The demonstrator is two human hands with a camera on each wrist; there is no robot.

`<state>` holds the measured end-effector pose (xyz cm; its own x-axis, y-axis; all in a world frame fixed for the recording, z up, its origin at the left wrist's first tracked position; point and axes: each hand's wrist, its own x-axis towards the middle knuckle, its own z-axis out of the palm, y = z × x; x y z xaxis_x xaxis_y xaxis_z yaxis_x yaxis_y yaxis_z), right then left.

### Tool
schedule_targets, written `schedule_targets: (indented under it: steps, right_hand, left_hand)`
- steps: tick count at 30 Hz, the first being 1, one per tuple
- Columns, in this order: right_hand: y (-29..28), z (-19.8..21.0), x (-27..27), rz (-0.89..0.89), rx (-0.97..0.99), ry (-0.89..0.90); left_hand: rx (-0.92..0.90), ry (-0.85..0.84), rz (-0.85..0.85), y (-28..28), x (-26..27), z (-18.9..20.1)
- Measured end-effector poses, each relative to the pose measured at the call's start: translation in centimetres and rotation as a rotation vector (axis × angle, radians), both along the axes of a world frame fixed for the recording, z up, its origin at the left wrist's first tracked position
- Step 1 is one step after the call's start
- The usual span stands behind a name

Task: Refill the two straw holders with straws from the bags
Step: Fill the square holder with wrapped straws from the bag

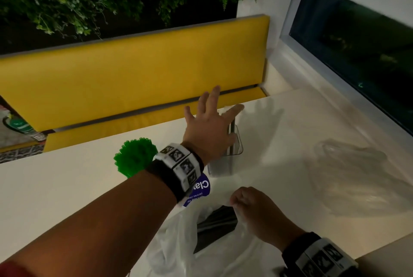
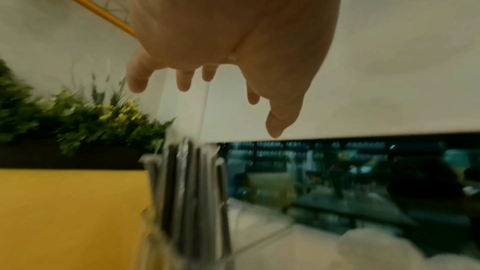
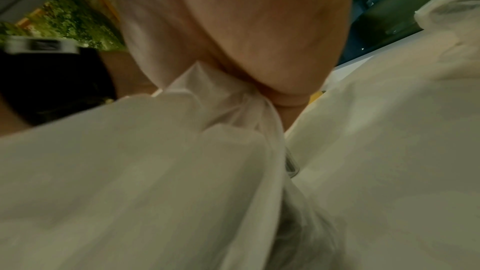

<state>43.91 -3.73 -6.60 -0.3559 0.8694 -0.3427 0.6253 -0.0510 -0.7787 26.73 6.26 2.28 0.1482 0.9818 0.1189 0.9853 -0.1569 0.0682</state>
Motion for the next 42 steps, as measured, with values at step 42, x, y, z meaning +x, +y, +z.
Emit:
schedule_targets:
  steps: [42]
  right_hand:
    - [-0.9,-0.4,1.2,-0.074,0.193,-0.077]
  left_hand:
    - [0.172,-1.730,-0.196,-6.1,-1.2,12.0]
